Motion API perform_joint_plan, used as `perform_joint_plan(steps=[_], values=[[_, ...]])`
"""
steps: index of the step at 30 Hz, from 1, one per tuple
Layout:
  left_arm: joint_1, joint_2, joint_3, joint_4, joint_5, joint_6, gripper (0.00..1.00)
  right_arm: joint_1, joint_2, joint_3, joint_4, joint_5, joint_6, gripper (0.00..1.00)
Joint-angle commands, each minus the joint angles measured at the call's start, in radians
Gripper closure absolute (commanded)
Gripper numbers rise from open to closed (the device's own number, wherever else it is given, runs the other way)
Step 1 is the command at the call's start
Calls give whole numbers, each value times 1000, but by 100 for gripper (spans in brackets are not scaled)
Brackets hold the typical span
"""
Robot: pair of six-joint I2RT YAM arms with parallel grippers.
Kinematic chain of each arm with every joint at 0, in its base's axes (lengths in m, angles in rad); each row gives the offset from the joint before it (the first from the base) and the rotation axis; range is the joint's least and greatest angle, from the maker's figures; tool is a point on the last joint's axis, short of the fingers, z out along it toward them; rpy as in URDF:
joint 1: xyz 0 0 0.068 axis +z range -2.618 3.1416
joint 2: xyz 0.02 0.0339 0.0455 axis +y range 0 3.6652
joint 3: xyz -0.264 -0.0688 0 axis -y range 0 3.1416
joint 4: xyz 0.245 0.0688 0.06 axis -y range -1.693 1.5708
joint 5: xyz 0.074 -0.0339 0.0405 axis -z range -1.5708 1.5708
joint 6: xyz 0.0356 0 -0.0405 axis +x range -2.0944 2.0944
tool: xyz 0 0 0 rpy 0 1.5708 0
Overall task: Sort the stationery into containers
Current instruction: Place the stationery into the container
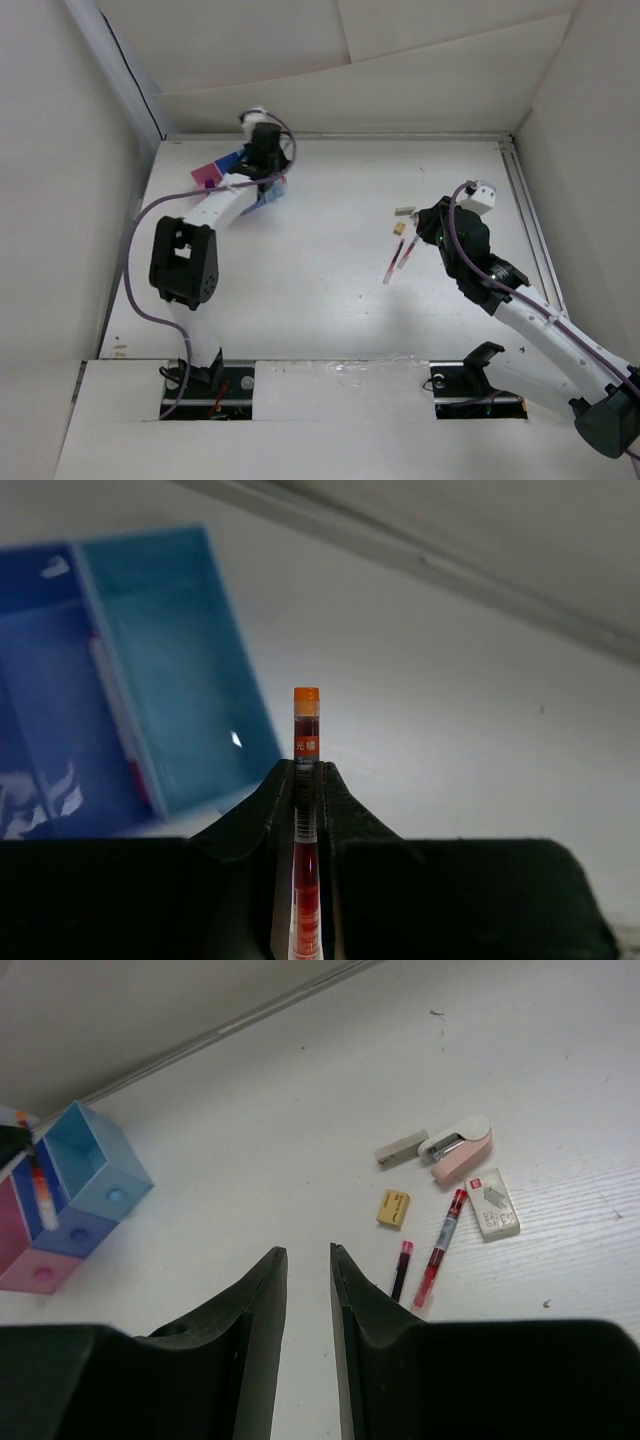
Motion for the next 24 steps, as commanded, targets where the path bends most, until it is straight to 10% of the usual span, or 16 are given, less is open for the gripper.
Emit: perform_joint_plan(steps=[1,10,24], values=[[136,-71,-24,39,114,-170,100,-6,-13,27,51,-20,-19,70],[372,-15,53,-1,125,-212,100,-6,-13,27,51,-51,-28,69],[373,80,103,-32,72,-185,84,-6,-3,27,60,-60,-28,68]])
